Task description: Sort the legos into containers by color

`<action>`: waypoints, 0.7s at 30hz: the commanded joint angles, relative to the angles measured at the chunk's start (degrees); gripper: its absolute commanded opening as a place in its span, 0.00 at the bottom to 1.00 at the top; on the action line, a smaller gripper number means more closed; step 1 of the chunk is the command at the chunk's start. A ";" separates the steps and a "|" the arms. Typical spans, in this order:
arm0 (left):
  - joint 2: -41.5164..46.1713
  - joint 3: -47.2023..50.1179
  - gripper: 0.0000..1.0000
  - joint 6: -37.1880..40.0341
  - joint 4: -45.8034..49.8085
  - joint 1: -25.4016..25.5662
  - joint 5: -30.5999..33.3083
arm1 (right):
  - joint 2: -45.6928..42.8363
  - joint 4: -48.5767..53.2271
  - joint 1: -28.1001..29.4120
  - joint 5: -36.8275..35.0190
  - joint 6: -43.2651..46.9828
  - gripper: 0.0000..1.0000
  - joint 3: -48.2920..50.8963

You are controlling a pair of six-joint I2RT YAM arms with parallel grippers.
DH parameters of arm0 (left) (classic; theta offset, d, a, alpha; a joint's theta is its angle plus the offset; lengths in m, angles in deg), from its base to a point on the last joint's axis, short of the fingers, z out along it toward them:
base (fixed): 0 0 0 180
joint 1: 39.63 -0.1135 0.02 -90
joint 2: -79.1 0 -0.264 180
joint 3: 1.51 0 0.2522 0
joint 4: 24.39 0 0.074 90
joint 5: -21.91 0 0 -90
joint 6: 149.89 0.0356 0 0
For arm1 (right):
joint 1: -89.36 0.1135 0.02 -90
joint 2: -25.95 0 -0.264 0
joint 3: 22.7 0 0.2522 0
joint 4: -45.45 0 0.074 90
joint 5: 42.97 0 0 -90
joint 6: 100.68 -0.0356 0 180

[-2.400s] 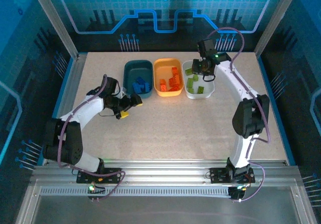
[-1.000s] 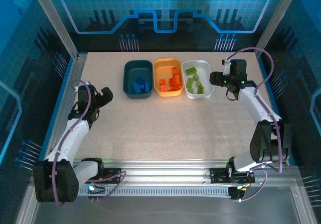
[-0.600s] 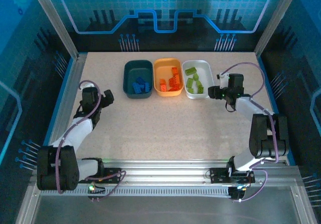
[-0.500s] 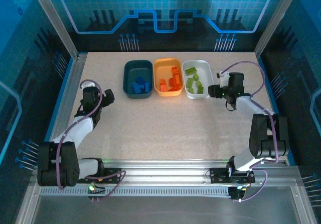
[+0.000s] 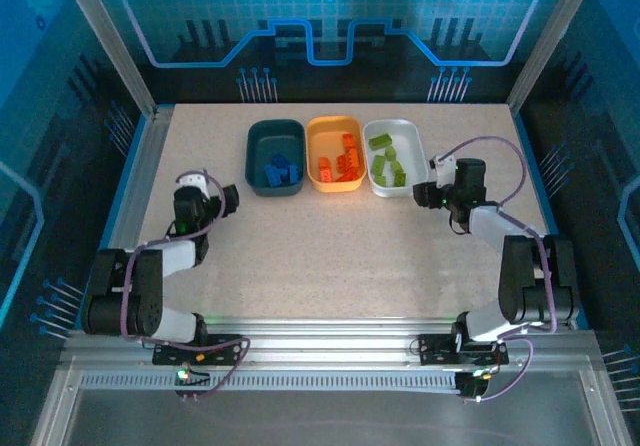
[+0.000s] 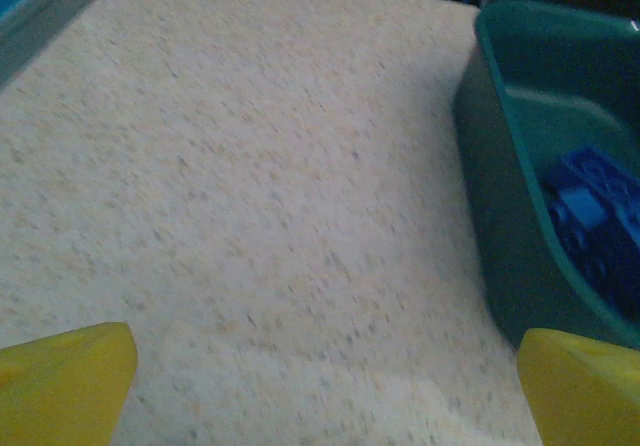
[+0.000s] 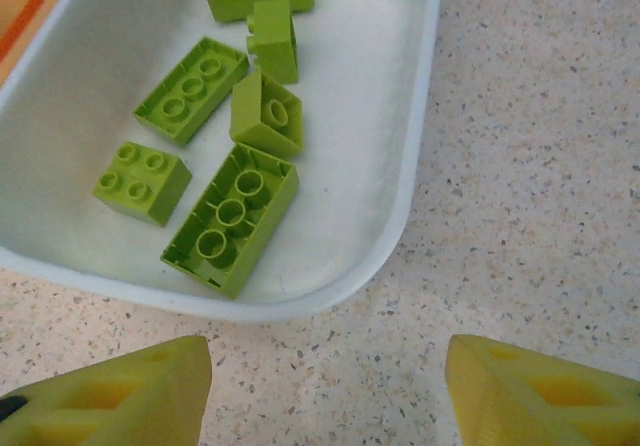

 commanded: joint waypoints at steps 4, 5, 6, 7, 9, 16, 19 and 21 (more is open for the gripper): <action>-5.27 0.16 0.99 3.66 -11.38 1.95 0.11 | -3.85 -6.89 0.65 1.44 -0.48 0.65 3.98; -5.65 0.07 0.99 4.33 -11.95 2.83 1.54 | -3.99 -8.69 0.69 1.20 -1.06 0.65 4.67; -5.51 -0.42 0.99 4.57 -11.04 3.03 1.80 | -3.97 -10.51 0.66 0.77 -1.71 0.65 5.56; -5.51 -0.42 0.99 4.62 -10.85 3.16 1.98 | -3.88 -12.02 0.72 0.36 -2.28 0.65 6.52; -5.53 -0.26 0.99 4.71 -11.22 3.24 1.99 | -3.47 -16.07 0.93 -0.67 -3.05 0.65 8.75; -5.64 -0.30 0.99 4.72 -11.40 3.21 2.02 | -0.60 -28.93 1.67 -2.39 -3.67 0.65 14.08; -5.64 -0.30 0.99 4.71 -11.41 3.18 1.98 | 0.10 -31.55 2.75 -4.30 -3.19 0.66 15.38; -5.60 -0.27 0.99 4.71 -11.34 3.20 1.98 | 1.18 -34.51 3.06 -5.60 -3.37 0.69 16.56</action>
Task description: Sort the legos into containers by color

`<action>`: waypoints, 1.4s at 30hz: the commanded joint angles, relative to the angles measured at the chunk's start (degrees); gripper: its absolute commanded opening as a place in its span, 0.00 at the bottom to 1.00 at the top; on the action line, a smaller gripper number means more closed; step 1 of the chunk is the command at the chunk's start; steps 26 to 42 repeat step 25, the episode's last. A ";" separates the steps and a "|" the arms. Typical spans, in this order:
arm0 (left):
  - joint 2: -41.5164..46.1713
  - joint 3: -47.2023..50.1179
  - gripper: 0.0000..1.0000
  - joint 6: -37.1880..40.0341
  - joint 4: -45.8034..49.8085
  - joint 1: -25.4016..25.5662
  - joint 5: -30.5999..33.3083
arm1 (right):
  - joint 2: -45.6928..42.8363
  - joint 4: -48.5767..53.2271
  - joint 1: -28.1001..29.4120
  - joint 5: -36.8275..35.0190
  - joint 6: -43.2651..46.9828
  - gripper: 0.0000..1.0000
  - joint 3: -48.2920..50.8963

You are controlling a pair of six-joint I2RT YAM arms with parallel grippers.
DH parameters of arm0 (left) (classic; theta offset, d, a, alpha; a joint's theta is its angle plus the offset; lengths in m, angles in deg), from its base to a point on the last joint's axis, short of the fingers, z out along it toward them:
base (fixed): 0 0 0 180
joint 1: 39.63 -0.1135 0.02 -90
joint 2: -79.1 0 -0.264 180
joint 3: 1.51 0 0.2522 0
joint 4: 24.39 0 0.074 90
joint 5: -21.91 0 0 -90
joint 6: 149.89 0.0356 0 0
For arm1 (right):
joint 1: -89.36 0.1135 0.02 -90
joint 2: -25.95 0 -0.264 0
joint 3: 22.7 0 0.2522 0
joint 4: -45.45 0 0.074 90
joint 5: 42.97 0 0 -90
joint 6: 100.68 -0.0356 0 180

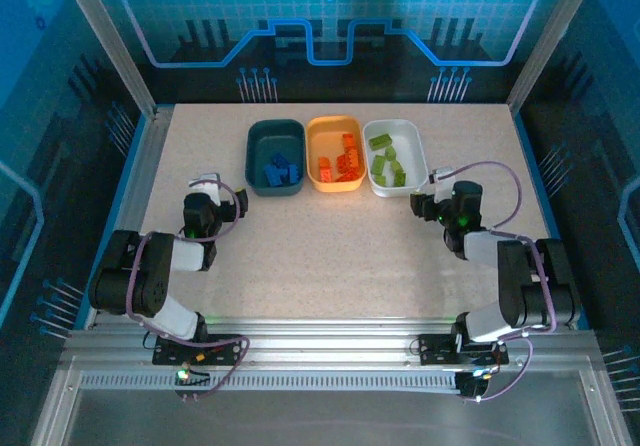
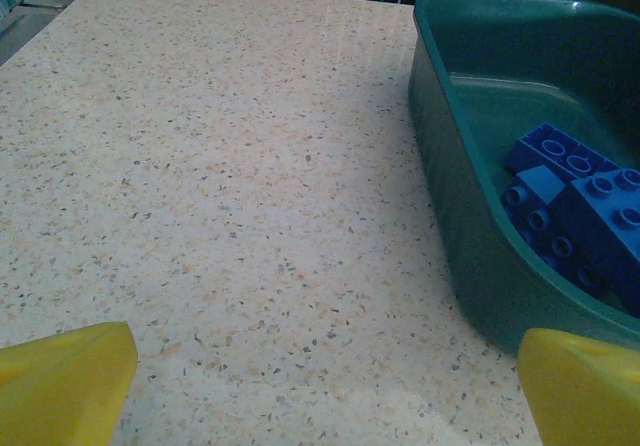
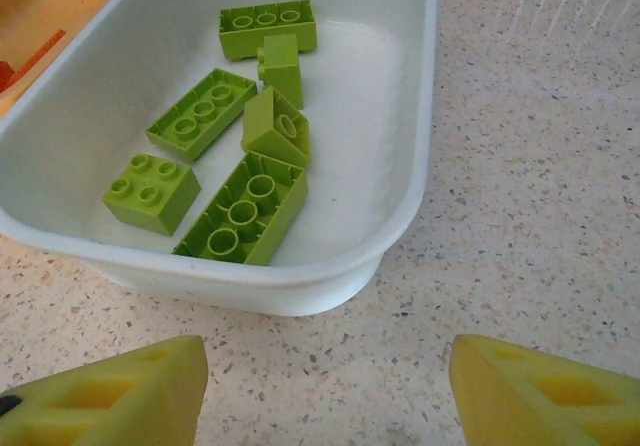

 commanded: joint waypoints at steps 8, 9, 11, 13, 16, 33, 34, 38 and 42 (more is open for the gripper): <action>0.31 -0.80 0.99 1.51 -1.60 0.41 0.93 | 1.38 -8.23 1.42 -4.42 -0.45 1.00 1.50; 0.29 -0.80 0.99 1.51 -1.62 0.33 0.91 | 1.38 -8.24 1.42 -4.44 -0.39 1.00 1.50; 0.33 -0.90 0.99 1.51 -1.54 0.37 0.90 | 1.38 -8.24 1.42 -4.43 -0.39 1.00 1.50; 0.33 -0.84 0.99 1.51 -1.52 0.41 0.89 | 1.39 -8.24 1.51 -4.50 -0.42 1.00 1.50; 0.31 -0.87 0.99 1.51 -1.61 0.41 0.89 | 1.38 -8.28 1.60 -4.56 -0.29 1.00 1.50; 0.37 -0.90 0.99 1.51 -1.63 0.41 0.89 | 1.46 -8.42 1.94 -5.12 -0.29 1.00 1.58; 0.37 -0.90 0.99 1.51 -1.63 0.41 0.89 | 1.46 -8.42 1.94 -5.12 -0.29 1.00 1.58; 0.37 -0.90 0.99 1.51 -1.63 0.41 0.89 | 1.46 -8.42 1.94 -5.12 -0.29 1.00 1.58; 0.37 -0.90 0.99 1.51 -1.63 0.41 0.89 | 1.46 -8.42 1.94 -5.12 -0.29 1.00 1.58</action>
